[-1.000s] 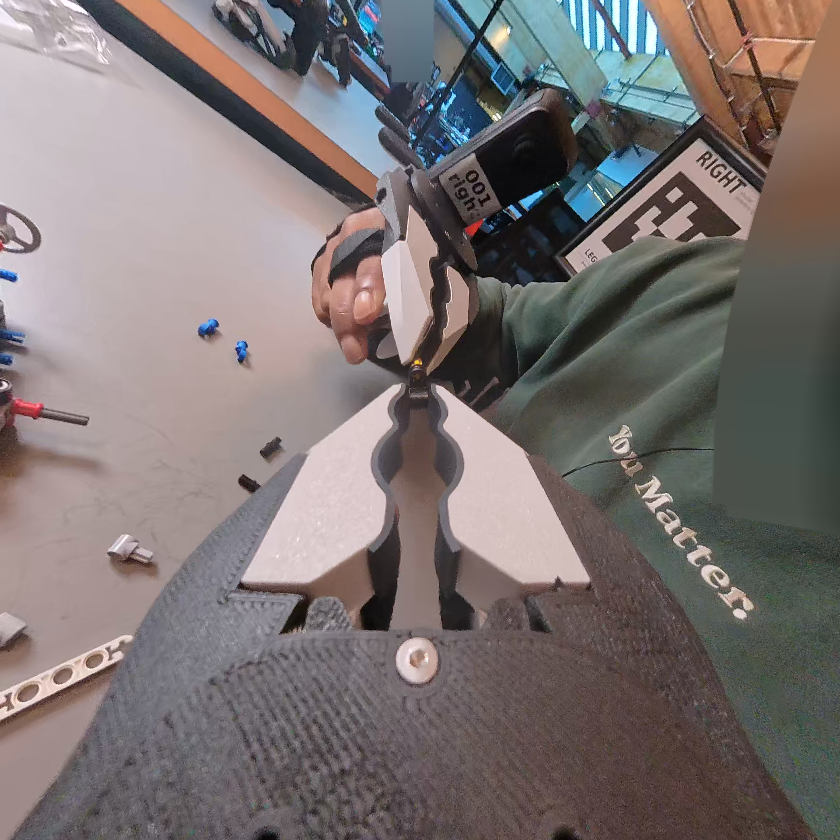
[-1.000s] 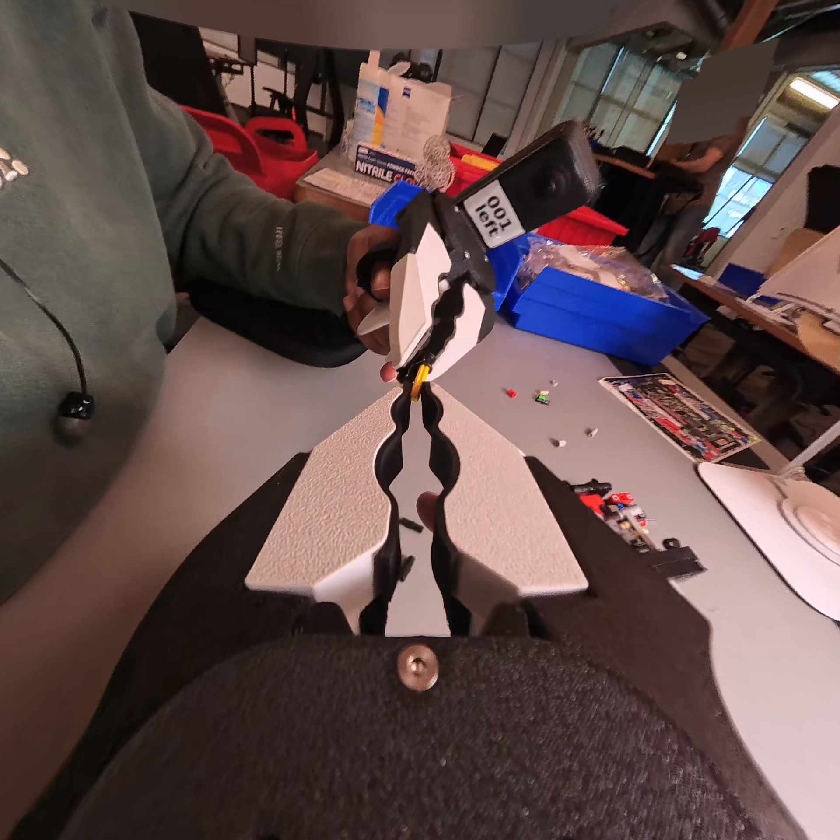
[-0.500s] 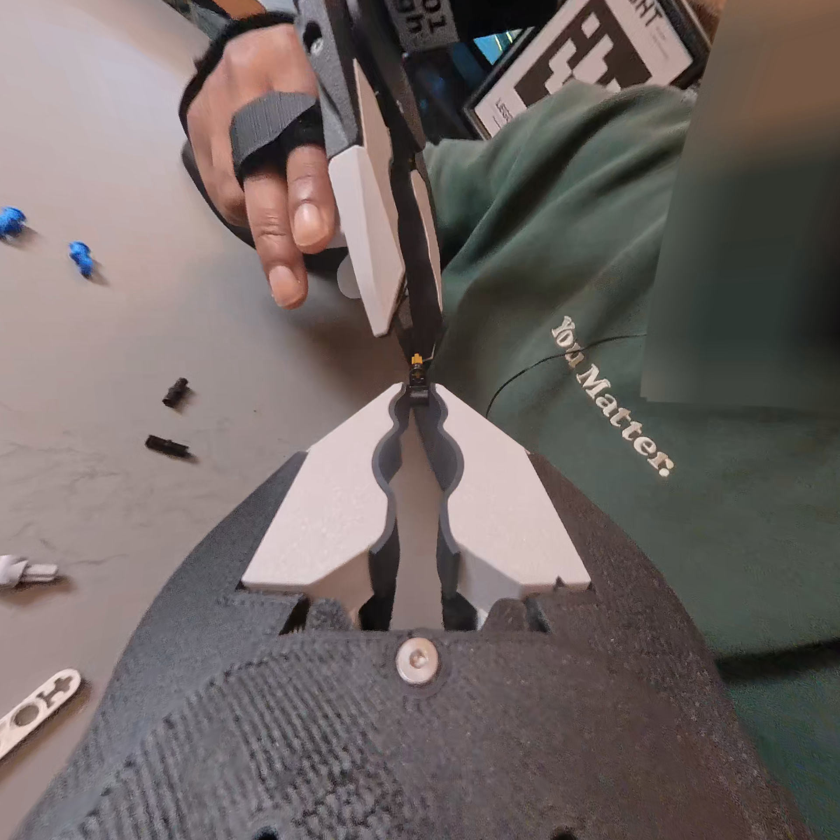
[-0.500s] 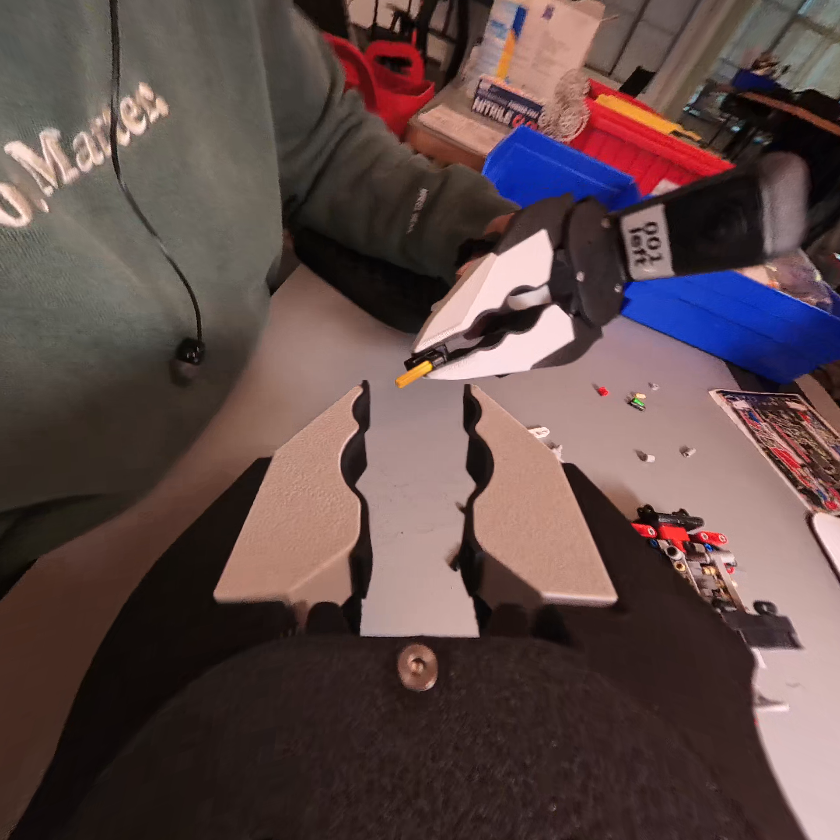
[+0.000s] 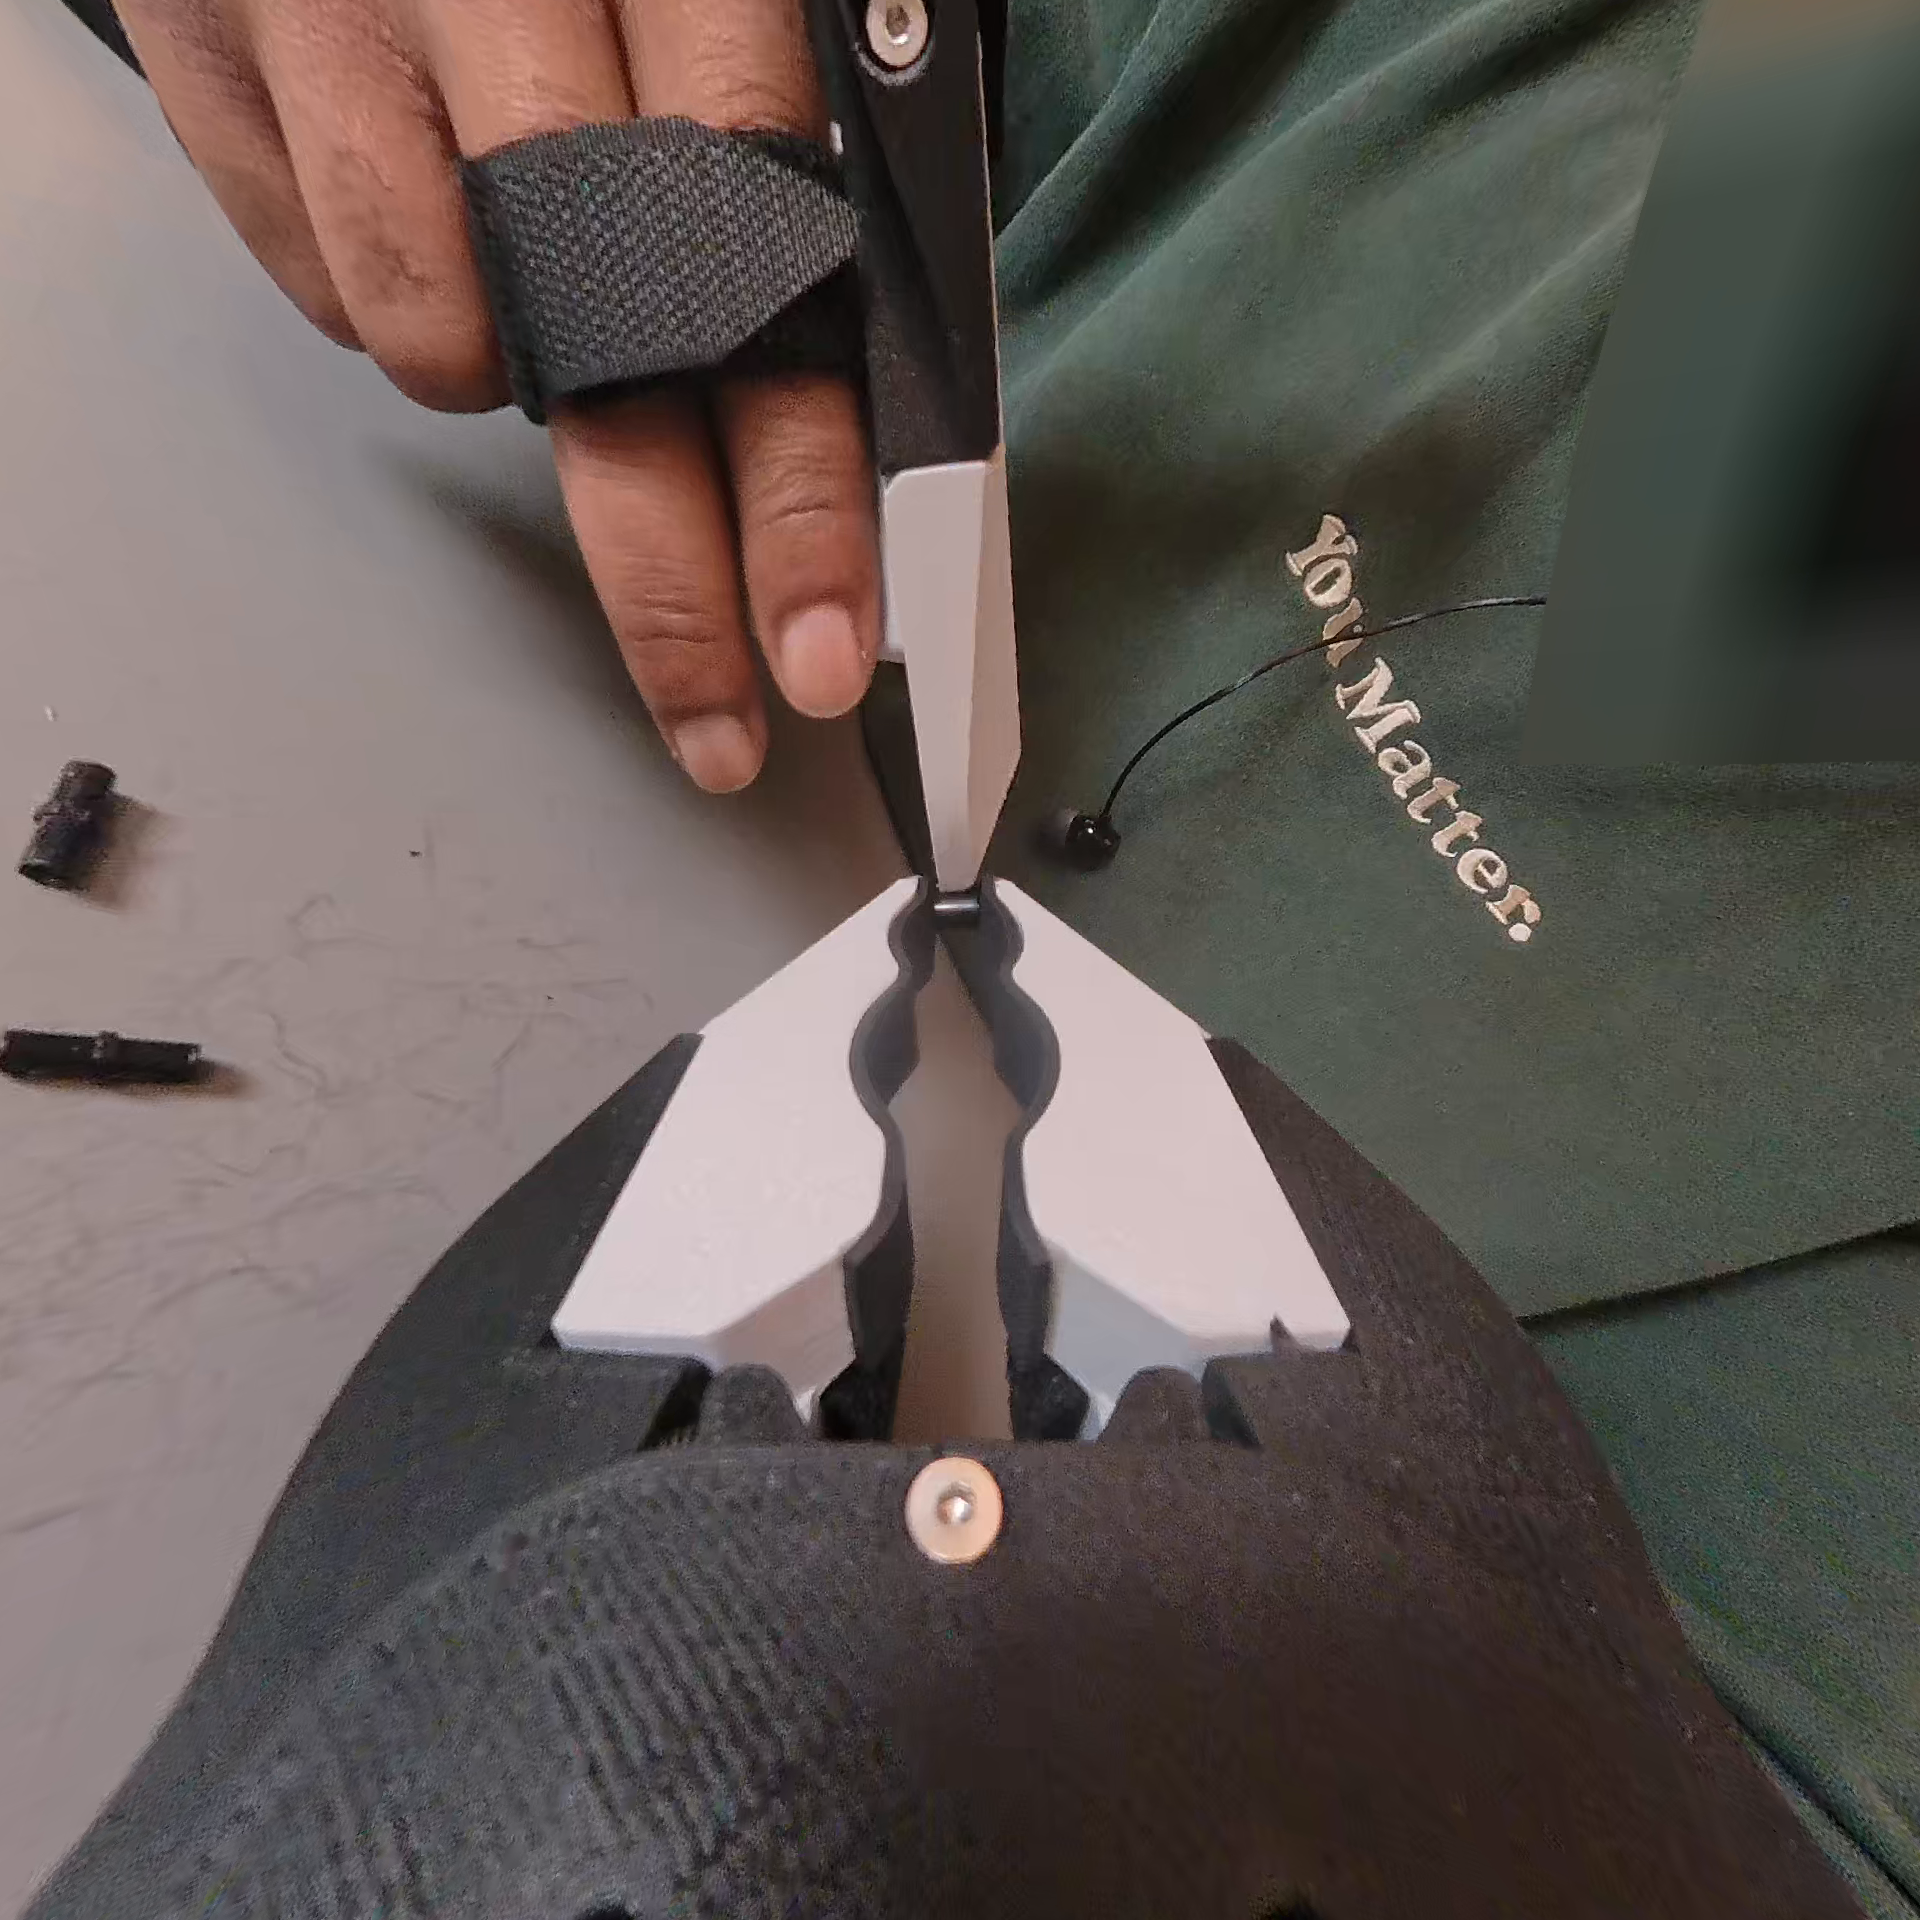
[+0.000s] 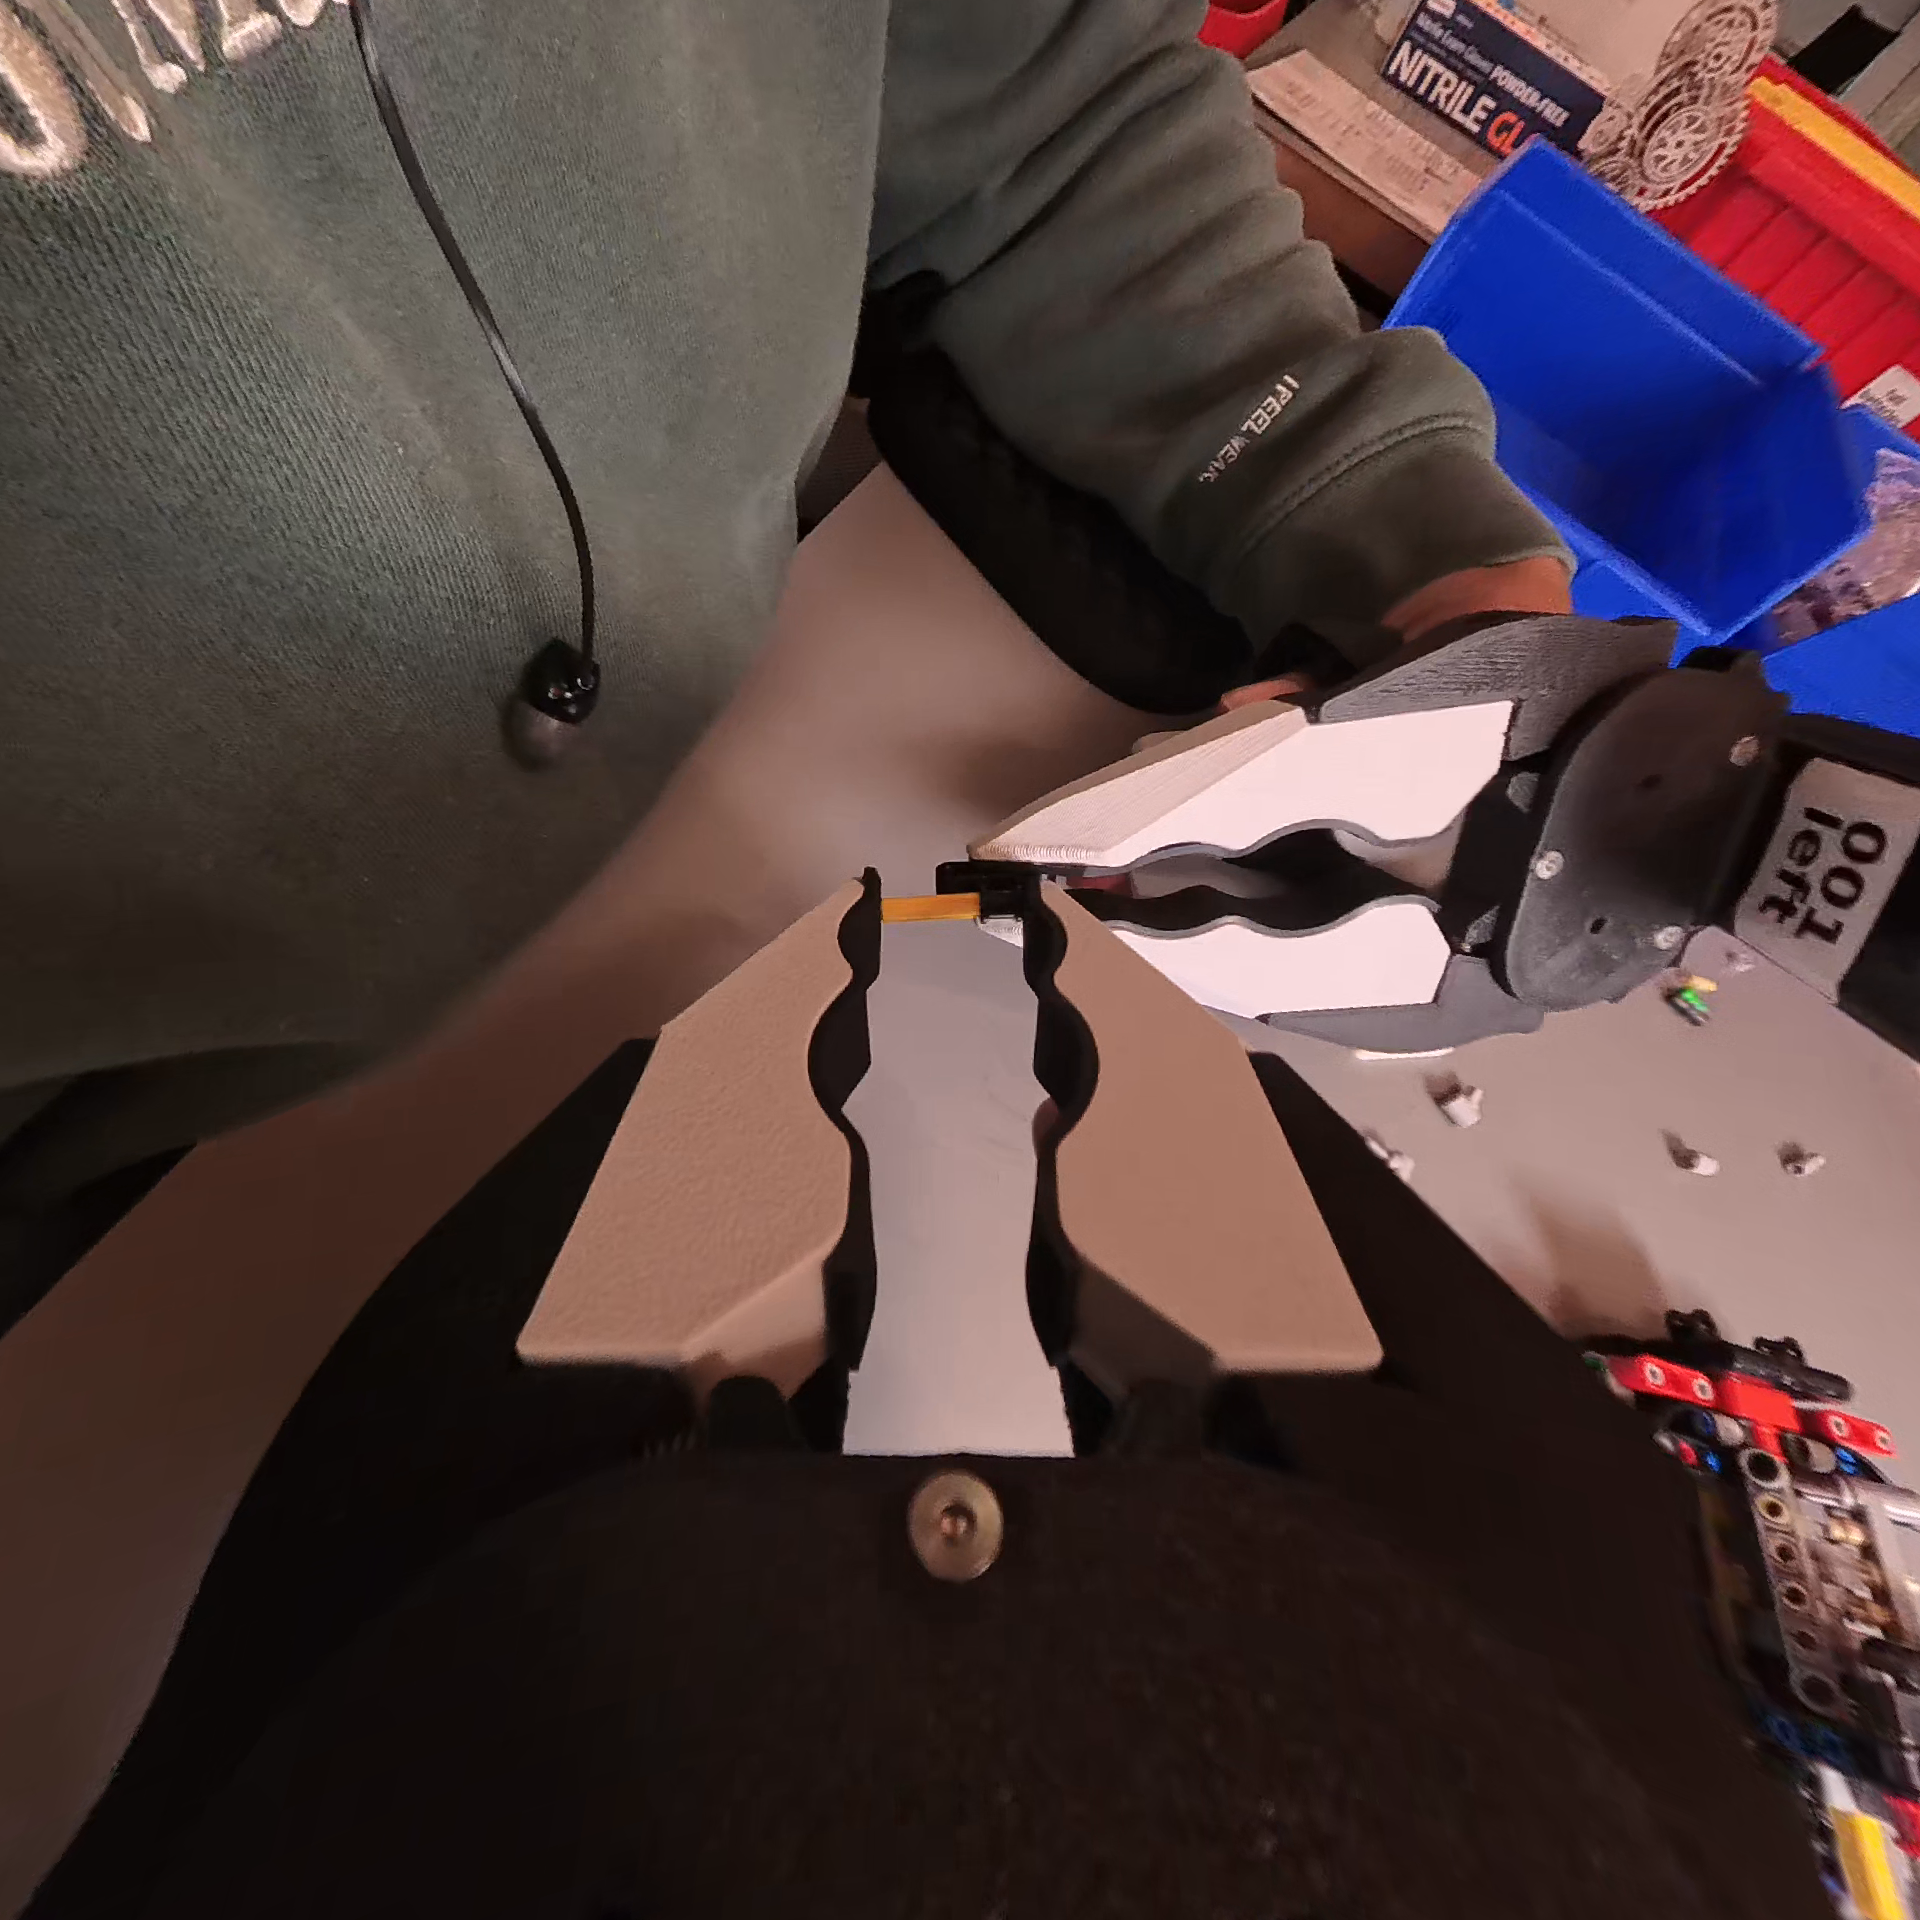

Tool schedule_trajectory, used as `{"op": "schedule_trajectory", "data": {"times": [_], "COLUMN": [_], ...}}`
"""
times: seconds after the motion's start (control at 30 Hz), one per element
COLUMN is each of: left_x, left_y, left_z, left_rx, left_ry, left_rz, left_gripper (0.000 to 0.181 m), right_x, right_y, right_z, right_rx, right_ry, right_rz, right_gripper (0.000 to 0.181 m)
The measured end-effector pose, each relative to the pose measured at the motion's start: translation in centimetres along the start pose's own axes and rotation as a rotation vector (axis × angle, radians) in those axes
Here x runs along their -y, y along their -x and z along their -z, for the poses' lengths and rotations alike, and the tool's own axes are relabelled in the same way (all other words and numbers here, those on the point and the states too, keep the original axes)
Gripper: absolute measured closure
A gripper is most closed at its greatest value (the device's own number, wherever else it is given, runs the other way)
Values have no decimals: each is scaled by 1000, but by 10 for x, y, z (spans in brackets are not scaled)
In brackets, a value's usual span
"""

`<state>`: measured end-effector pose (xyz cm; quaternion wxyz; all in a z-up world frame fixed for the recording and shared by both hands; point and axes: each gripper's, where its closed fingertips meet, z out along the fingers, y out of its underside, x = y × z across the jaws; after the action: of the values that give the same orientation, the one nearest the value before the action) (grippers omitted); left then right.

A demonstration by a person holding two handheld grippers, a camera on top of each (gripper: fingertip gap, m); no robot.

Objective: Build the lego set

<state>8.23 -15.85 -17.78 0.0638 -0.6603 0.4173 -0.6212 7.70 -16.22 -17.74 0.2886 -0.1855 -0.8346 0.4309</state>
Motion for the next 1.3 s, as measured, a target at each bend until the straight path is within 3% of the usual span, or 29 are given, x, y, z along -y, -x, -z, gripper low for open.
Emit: {"op": "schedule_trajectory", "data": {"times": [0.33, 0.6, 0.77, 0.87, 0.97, 1.03, 1.17, 1.3], "left_x": [-8, 48, 66, 65, 55, 50, 45, 40], "left_y": [1, 2, -4, -8, -9, -12, -18, -23], "left_z": [-8, 48, 63, 63, 47, 36, 31, 27], "left_rx": [-14, 115, 168, 171, 154, 141, 129, 123], "left_ry": [32, -446, -603, -588, -493, -435, -383, -344], "left_rz": [8, -48, -60, -38, -31, -45, -75, -105], "left_gripper": [176, 167, 174, 176, 176, 175, 175, 176], "right_x": [-1, 8, 12, 14, 14, 16, 23, 26], "right_y": [8, -54, -75, -75, -73, -65, -49, -43], "right_z": [-7, 33, 44, 43, 38, 33, 22, 17], "right_rx": [53, -313, -477, -506, -492, -447, -401, -390], "right_ry": [-30, -135, -167, -168, -130, -123, -90, -75], "right_rz": [-61, -53, -7, 18, 35, 57, 157, 192], "right_gripper": [159, 159, 159, 158, 132, 125, 148, 149]}}
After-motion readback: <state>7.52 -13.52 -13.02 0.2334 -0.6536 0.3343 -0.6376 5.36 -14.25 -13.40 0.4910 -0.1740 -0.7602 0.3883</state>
